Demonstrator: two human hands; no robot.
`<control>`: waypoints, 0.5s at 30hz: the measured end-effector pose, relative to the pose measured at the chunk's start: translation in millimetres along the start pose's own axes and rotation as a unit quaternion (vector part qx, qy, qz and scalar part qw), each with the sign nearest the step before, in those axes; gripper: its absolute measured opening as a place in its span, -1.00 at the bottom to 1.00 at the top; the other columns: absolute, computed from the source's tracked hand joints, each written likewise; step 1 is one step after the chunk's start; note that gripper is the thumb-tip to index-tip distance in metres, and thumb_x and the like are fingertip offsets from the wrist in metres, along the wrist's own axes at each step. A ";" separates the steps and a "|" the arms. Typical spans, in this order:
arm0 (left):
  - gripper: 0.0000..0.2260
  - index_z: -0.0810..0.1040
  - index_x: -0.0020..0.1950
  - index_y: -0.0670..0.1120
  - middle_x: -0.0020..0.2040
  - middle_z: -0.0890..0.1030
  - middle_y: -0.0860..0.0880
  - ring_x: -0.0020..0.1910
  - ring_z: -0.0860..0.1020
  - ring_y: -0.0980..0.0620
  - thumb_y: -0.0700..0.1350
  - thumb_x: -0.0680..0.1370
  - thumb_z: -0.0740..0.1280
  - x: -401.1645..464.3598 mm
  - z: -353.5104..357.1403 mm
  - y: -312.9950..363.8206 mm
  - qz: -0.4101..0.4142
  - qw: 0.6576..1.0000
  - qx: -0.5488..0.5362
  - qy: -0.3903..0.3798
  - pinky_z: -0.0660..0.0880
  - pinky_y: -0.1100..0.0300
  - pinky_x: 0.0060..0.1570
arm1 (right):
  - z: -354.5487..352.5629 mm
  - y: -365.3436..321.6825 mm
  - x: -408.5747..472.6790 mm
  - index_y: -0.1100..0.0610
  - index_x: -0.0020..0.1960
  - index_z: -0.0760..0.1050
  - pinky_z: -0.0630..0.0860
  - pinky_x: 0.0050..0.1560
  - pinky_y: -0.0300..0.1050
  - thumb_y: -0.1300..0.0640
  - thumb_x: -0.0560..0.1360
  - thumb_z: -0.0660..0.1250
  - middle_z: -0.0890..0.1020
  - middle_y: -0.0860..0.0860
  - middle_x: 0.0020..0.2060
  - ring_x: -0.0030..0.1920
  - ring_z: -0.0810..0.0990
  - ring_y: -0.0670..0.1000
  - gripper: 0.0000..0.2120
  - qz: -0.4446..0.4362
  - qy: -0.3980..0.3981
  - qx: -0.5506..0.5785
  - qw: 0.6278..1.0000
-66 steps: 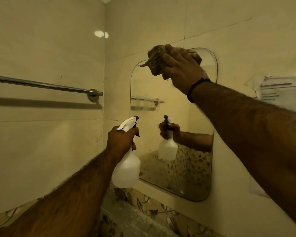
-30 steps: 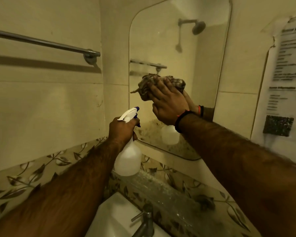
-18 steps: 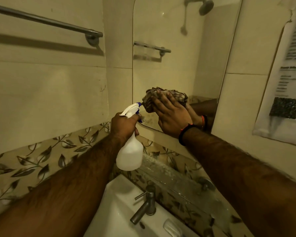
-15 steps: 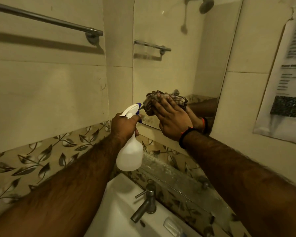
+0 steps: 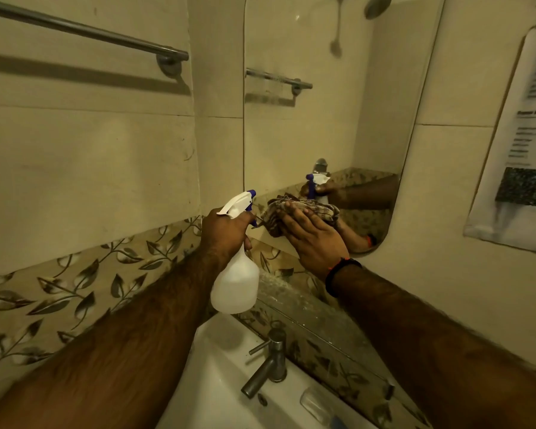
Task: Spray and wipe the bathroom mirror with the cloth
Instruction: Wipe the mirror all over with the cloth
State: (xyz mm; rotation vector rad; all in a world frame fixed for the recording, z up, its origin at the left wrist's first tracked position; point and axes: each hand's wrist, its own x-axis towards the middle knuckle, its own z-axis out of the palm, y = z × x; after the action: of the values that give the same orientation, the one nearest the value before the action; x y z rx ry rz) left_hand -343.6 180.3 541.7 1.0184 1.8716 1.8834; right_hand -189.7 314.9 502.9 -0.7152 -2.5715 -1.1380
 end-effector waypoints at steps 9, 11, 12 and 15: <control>-0.59 0.51 0.35 -0.15 -0.30 0.61 -0.11 -0.58 0.51 0.06 -0.05 0.55 0.42 0.5 -3.5 -5.0 -0.001 1.000 0.022 0.002 0.44 0.34 -0.61 | 16.2 -17.8 -9.9 0.10 0.56 0.00 -0.04 0.52 0.09 0.19 0.54 0.01 -0.04 0.08 0.56 0.54 -0.18 0.12 -0.41 -0.004 -0.013 0.043 0.999; -0.60 0.51 0.34 -0.16 -0.31 0.61 -0.11 -0.58 0.51 0.05 -0.06 0.55 0.42 1.0 -4.4 -6.4 0.001 1.000 0.024 0.002 0.45 0.35 -0.60 | 15.1 -19.7 -11.6 0.10 0.56 -0.04 -0.12 0.53 0.08 0.19 0.52 -0.07 -0.07 0.07 0.56 0.54 -0.21 0.11 -0.39 -0.008 -0.021 0.043 0.999; -0.60 0.52 0.34 -0.16 -0.30 0.62 -0.12 -0.58 0.51 0.06 -0.06 0.55 0.42 1.3 -4.6 -7.0 0.001 1.000 0.023 0.003 0.45 0.34 -0.60 | 13.3 -19.9 -11.8 0.10 0.56 -0.03 -0.15 0.52 0.07 0.18 0.51 -0.09 -0.07 0.07 0.56 0.54 -0.21 0.12 -0.39 -0.007 -0.020 0.043 0.999; -0.58 0.51 0.37 -0.15 -0.26 0.64 -0.14 -0.56 0.52 0.04 -0.06 0.54 0.43 1.4 -3.6 -9.1 -0.005 1.000 0.018 0.004 0.47 0.30 -0.56 | 9.8 -20.3 -12.0 0.08 0.56 -0.07 -0.23 0.51 0.04 0.13 0.51 -0.10 -0.12 0.07 0.56 0.53 -0.25 0.11 -0.39 -0.011 -0.033 0.041 0.999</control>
State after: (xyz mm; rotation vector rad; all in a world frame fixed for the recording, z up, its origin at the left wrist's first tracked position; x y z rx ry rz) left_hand -349.4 179.5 533.7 1.0131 1.9166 1.8576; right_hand -190.3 306.4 478.8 -0.7183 -2.6704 -1.0248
